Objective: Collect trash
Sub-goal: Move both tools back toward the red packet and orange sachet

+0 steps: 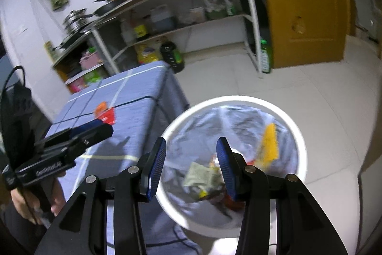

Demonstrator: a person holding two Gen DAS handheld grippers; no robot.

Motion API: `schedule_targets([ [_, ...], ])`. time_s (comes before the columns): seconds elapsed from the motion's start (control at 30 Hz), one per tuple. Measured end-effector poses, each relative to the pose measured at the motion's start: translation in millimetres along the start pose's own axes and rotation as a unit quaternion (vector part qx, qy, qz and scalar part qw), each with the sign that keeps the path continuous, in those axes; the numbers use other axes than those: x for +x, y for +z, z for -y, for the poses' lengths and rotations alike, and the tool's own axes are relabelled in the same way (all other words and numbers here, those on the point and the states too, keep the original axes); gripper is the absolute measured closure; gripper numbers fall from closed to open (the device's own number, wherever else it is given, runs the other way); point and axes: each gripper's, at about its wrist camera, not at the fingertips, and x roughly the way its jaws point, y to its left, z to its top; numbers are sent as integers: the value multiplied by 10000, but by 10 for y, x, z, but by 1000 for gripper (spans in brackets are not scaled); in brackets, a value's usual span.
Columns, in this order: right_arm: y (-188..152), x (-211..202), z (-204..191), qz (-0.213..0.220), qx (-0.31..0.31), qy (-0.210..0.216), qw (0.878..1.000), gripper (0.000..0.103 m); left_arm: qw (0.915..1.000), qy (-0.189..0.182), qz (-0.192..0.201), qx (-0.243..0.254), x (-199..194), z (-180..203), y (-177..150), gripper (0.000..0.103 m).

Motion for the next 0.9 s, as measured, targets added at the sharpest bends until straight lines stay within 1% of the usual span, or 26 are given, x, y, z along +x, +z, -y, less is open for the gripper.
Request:
schedule_targets([
  [0.2, 31, 127, -539, -24, -560, 389, 9977, 58, 9993, 311, 35, -214, -187, -598, -87, 51],
  [0.3, 53, 230, -756, -43, -763, 513, 9958, 57, 9985, 429, 57, -338, -262, -843, -130, 51],
  [0.37, 72, 315, -873, -76, -852, 578, 9947, 56, 9979, 544, 70, -337, -296, -959, -151, 51],
  [0.43, 86, 398, -959, -123, -892, 640, 9939, 55, 9973, 650, 63, -333, -301, -1082, -156, 46],
  [0.47, 96, 441, -1006, -142, -908, 661, 9936, 55, 9971, 672, 57, -343, -304, -1130, -167, 40],
  [0.5, 99, 475, -1044, -160, -929, 686, 9932, 55, 9970, 688, 38, -360, -288, -1195, -164, 36],
  [0.67, 158, 645, -1223, -240, -1039, 785, 9912, 55, 9970, 707, -152, -276, -118, -1368, -107, 33],
  [0.77, 172, 733, -1291, -276, -1105, 826, 9901, 55, 9973, 635, -349, -74, 36, -1396, -76, 32],
  [0.9, 189, 813, -1283, -311, -1075, 854, 9900, 54, 9958, 584, -668, 217, 243, -1413, -69, 30],
])
